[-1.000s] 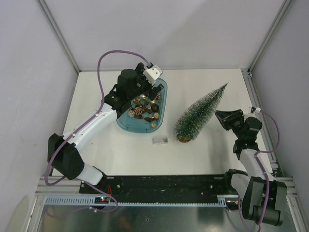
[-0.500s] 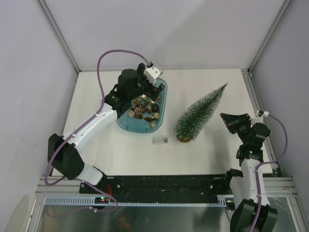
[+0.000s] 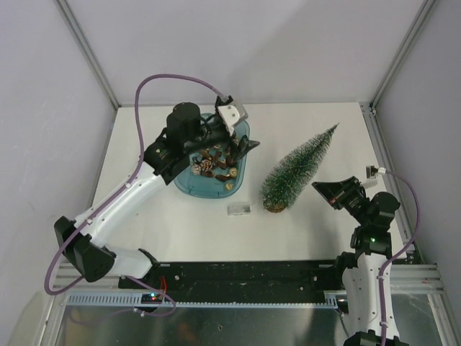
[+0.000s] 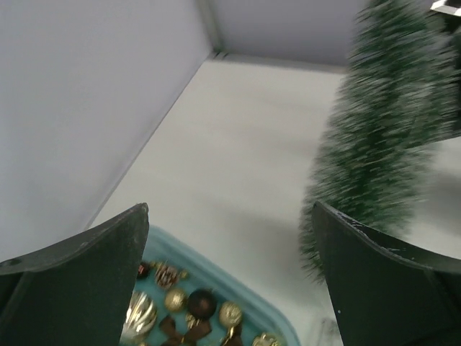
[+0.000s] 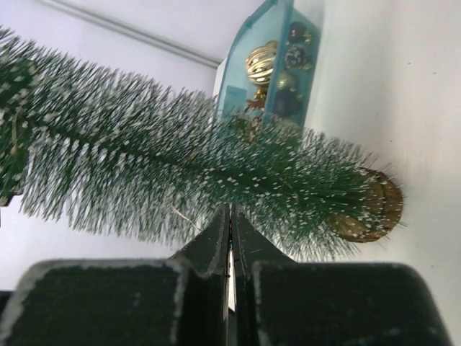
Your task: Decorate the small christmas tree
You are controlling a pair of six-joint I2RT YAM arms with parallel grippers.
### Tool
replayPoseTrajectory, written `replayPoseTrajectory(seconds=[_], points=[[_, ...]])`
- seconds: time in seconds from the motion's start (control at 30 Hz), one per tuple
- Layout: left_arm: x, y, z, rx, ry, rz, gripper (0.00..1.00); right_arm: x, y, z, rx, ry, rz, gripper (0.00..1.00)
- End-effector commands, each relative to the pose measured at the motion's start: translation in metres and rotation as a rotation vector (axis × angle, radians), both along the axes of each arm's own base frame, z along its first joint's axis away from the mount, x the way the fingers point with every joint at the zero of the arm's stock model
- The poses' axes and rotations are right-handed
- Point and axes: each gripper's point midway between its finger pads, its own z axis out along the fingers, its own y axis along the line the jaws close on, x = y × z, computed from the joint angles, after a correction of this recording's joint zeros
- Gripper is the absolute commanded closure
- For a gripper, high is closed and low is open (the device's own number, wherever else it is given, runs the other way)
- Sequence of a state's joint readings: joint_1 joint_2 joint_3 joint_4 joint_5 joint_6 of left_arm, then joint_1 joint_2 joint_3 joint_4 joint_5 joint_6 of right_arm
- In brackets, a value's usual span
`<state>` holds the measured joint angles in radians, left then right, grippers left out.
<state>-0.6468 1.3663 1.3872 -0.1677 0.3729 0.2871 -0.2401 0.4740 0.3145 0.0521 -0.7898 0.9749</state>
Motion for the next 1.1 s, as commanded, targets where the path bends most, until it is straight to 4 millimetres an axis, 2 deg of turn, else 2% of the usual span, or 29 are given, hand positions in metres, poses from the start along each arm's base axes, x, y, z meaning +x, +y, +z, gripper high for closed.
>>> replayPoseTrajectory(seconds=[0.0, 0.1, 0.3, 0.4, 0.53, 0.67, 0.83, 1.07], points=[[-0.054, -0.030, 0.040, -0.016, -0.117, -0.201, 0.00, -0.013, 0.013, 0.021, -0.007, -0.077, 0.079, 1.00], [-0.062, -0.058, 0.044, -0.023, -0.108, -0.251, 0.00, -0.013, 0.014, 0.024, 0.014, -0.070, 0.077, 1.00], [-0.034, -0.104, 0.043, -0.061, -0.010, -0.252, 0.00, -0.026, 0.016, 0.035, -0.032, -0.063, 0.041, 1.00], [-0.034, -0.119, 0.040, -0.081, 0.042, -0.289, 0.00, -0.039, 0.012, 0.049, -0.128, -0.099, -0.003, 1.00], [-0.043, -0.128, 0.029, -0.084, 0.102, -0.355, 0.00, -0.064, 0.006, 0.076, -0.239, -0.179, -0.053, 1.00], [-0.053, -0.129, 0.018, -0.078, 0.153, -0.402, 0.01, -0.076, 0.008, 0.083, -0.260, -0.211, -0.047, 1.00], [-0.061, -0.130, 0.012, -0.082, 0.199, -0.428, 0.08, -0.073, 0.012, 0.086, -0.241, -0.217, -0.018, 1.00], [-0.072, -0.132, -0.001, -0.066, 0.237, -0.437, 0.07, -0.058, 0.020, 0.092, -0.169, -0.234, 0.028, 1.00]])
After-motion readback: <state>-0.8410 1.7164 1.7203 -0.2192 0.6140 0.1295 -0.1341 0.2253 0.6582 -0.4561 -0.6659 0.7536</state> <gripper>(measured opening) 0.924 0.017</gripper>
